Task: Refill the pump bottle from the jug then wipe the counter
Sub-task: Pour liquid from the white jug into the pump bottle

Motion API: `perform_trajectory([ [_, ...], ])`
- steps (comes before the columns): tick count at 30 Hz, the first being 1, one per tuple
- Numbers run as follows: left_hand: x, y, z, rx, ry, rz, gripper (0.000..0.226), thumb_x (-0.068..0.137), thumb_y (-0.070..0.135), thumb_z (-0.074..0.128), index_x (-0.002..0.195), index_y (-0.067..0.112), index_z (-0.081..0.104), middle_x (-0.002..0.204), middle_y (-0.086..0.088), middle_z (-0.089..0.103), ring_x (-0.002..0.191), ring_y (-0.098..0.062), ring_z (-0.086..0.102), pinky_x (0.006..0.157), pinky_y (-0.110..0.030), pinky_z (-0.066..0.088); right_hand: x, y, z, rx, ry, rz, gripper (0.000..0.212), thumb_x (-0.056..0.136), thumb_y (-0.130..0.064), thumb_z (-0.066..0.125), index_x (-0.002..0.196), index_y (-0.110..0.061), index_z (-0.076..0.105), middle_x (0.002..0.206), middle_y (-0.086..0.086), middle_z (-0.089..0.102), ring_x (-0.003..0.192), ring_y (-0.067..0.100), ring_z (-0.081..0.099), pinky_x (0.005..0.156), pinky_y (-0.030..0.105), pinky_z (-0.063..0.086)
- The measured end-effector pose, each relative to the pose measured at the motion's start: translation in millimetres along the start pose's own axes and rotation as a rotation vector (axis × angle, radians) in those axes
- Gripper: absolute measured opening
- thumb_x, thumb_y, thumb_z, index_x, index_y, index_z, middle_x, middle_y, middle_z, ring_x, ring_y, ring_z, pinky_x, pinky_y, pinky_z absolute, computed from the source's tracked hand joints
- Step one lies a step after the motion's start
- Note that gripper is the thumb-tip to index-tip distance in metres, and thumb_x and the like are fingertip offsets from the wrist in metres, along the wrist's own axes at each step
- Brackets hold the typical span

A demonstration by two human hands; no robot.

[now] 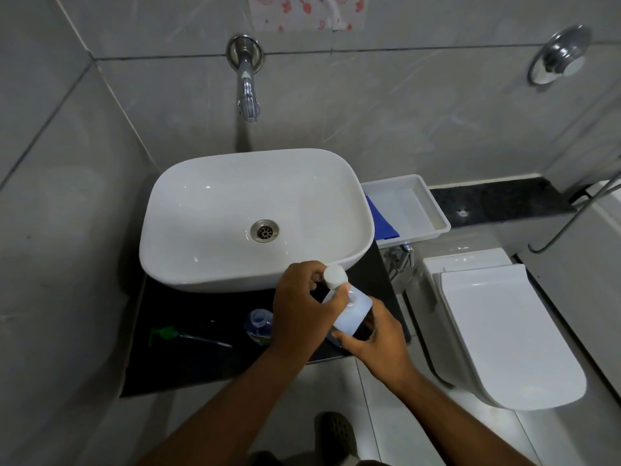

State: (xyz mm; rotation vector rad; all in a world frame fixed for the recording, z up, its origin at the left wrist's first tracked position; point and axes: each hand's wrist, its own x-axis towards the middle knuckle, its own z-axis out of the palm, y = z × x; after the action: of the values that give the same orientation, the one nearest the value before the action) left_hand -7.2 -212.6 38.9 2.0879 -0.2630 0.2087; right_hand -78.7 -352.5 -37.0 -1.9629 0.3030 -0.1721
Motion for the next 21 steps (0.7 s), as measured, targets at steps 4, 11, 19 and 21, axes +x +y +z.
perform_trajectory([
  [4,-5,-15,18,0.047,-0.13,-0.126,0.022,0.07,0.029,0.077,0.082,0.022,0.06,0.078,0.013,0.053,0.07,-0.006,0.051,0.062,-0.009,0.035,-11,10,-26,0.029,0.059,0.023,0.069,0.057,-0.059,0.081,0.117,-0.044,0.051,0.111,-0.021,0.063,0.103,0.0,0.061,0.075,0.018,0.055],
  [11,-2,-31,65,0.248,-0.388,-0.151,0.029,0.075,0.039,0.074,0.097,0.023,0.063,0.102,0.001,0.059,0.091,-0.018,0.061,0.077,-0.029,0.05,-24,35,-71,0.006,0.166,0.086,0.07,0.054,-0.062,0.081,0.116,-0.051,0.05,0.114,-0.025,0.061,0.107,0.002,0.06,0.078,0.016,0.052],
  [19,0,-72,106,0.497,-0.387,-0.193,0.026,0.081,0.039,0.068,0.1,0.023,0.059,0.11,-0.004,0.057,0.1,-0.026,0.058,0.081,-0.04,0.051,-18,48,-87,-0.009,0.156,0.087,0.075,0.057,-0.054,0.083,0.122,-0.035,0.053,0.117,-0.016,0.062,0.109,0.005,0.06,0.086,0.03,0.055],
  [21,-2,-74,115,0.536,-0.372,-0.189,0.026,0.082,0.04,0.066,0.099,0.023,0.058,0.11,-0.003,0.058,0.1,-0.026,0.058,0.078,-0.039,0.051,-19,50,-88,-0.017,0.148,0.08,0.074,0.059,-0.048,0.085,0.124,-0.033,0.053,0.118,-0.015,0.062,0.11,0.005,0.06,0.087,0.03,0.055],
])
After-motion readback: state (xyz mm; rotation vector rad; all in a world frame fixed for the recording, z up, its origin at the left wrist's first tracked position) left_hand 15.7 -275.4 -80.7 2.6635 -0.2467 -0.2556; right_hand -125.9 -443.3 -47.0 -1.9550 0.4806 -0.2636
